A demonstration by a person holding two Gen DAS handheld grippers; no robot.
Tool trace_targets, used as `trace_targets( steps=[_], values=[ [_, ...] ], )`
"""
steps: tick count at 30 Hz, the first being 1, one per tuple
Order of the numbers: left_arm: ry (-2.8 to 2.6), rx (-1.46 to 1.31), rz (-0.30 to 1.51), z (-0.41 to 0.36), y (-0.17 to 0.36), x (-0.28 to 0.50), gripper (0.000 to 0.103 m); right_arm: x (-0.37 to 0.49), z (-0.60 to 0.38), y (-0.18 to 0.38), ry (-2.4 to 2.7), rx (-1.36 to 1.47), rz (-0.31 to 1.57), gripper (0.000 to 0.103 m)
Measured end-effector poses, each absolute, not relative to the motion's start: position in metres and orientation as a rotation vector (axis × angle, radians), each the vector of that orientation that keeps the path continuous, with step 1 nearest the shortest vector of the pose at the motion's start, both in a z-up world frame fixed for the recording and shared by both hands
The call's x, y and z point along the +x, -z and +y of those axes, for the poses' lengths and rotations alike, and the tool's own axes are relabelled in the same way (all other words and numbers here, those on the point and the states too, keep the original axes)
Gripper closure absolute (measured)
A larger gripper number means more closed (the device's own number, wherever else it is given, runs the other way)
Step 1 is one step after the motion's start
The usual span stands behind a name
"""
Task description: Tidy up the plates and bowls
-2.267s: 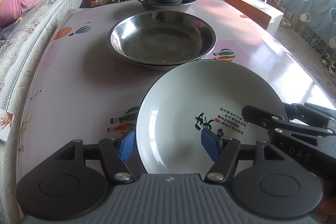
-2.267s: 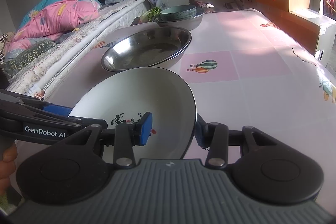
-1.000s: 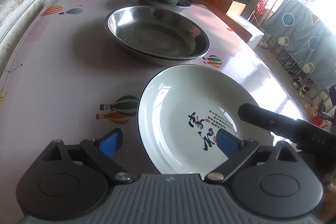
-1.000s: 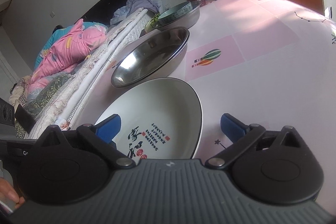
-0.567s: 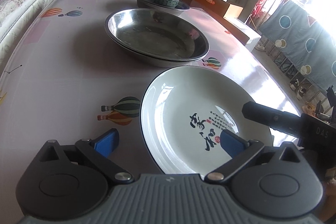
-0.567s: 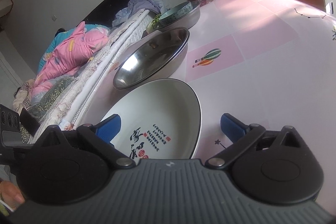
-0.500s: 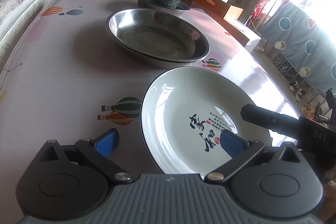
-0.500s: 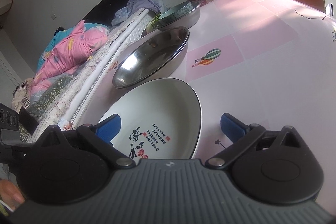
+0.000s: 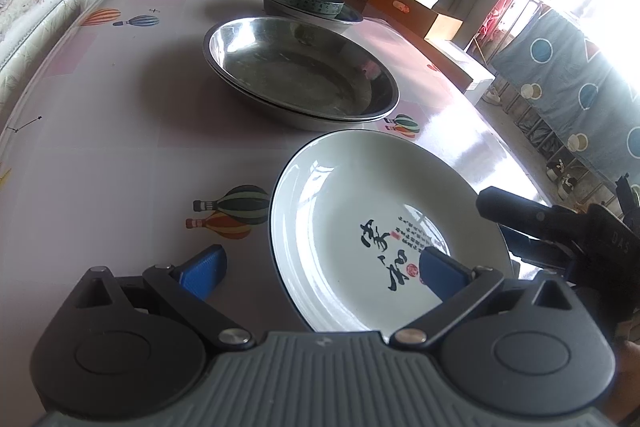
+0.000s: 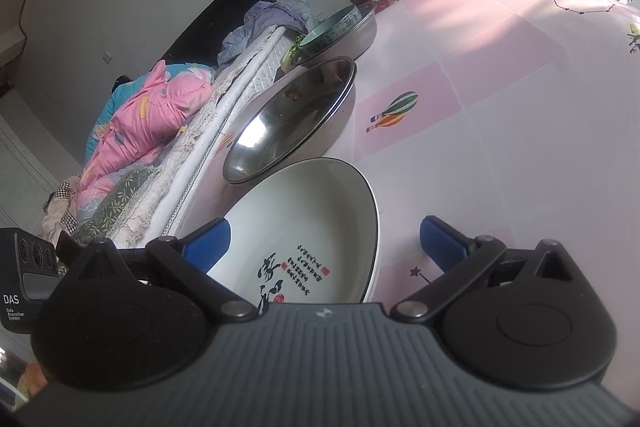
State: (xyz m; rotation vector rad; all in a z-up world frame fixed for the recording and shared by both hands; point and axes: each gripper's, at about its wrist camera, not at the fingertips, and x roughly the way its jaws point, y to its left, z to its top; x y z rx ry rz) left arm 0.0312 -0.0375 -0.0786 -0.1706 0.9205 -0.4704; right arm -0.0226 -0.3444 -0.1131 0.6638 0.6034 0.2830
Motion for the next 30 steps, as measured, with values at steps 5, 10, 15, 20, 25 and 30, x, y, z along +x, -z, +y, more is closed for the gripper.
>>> trace_targets(
  steps=[5,10,15,20,25,30],
  values=[
    [0.472,-0.183,0.924,-0.036,0.078,0.032,0.000,-0.024,-0.338,0.112,-0.264,0.626,0.599,0.001],
    [0.471,-0.185,0.922,-0.036,0.079,0.032,0.000,-0.023,-0.322,0.108,-0.231,0.514,0.606,0.001],
    [0.471,-0.193,0.918,-0.035,0.080,0.032,0.000,-0.023,-0.319,0.107,-0.212,0.504,0.611,0.001],
    [0.469,-0.172,0.913,-0.038,0.079,0.029,0.000,-0.022,-0.323,0.107,-0.216,0.534,0.615,0.001],
    [0.471,-0.090,0.912,-0.047,0.079,0.026,0.000,-0.021,-0.323,0.107,-0.215,0.531,0.617,0.001],
    [0.470,-0.070,0.910,-0.050,0.079,0.025,0.000,-0.021,-0.322,0.106,-0.212,0.526,0.620,0.001]
  ],
)
